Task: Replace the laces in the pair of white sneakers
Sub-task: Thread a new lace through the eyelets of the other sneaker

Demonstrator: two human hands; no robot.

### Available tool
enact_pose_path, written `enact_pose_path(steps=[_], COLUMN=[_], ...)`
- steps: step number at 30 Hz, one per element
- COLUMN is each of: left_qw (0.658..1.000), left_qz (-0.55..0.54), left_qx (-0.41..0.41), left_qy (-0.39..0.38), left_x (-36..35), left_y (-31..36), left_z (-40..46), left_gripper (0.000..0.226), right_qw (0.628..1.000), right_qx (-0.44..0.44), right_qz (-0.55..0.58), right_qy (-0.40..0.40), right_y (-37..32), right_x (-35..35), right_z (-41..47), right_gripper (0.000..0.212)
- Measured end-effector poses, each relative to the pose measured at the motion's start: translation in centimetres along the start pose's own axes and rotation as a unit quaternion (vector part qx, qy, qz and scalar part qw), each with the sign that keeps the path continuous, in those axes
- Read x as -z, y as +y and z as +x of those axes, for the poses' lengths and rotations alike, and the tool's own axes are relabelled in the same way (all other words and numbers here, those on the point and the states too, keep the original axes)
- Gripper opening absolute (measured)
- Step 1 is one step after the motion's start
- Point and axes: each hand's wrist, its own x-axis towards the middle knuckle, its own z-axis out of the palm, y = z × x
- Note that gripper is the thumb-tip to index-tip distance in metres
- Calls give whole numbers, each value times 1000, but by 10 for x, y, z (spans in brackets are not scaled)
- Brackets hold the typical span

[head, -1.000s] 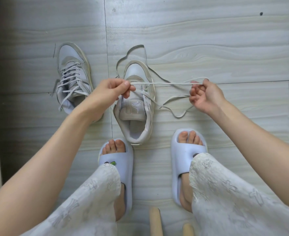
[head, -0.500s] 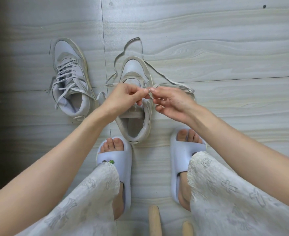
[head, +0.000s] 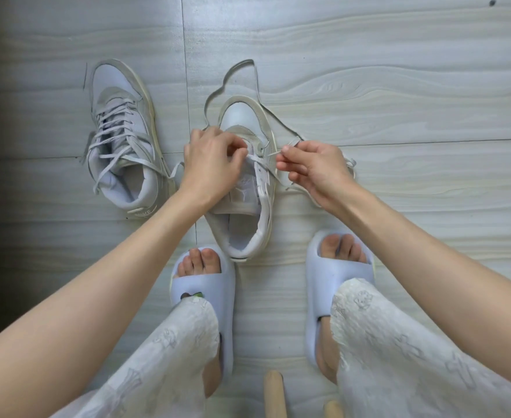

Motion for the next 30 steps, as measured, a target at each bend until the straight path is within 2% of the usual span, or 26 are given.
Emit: enact_pose_path(steps=[6,13,20,24,26,30], left_qw=[997,994,992,997,999,999], left_qz=[28,-1,-69,-34,-10,21], left_qx=[50,104,101,61,45,9], left_qy=[-42,-33,-37,-17,3,34], left_x=[-6,-16,-13,-16,-18,-20], left_y=[12,12,8,5,4,3], left_z=[16,22,18,14,13,13], left_gripper=[28,18,13,15,14,16], right_qw=[997,984,944,913,922,962], right_qx=[21,54,115,165,150,81], right_qz=[-75,-167,-302,-363,-348,-248], right_qy=[10,6,65,83,83,77], right_y=[0,3,17,17,15,10], right_x=[1,-10,-12,-21,-23,-21], right_z=[17,28,35,28,31,38], right_gripper=[16,19,23,14,18,32])
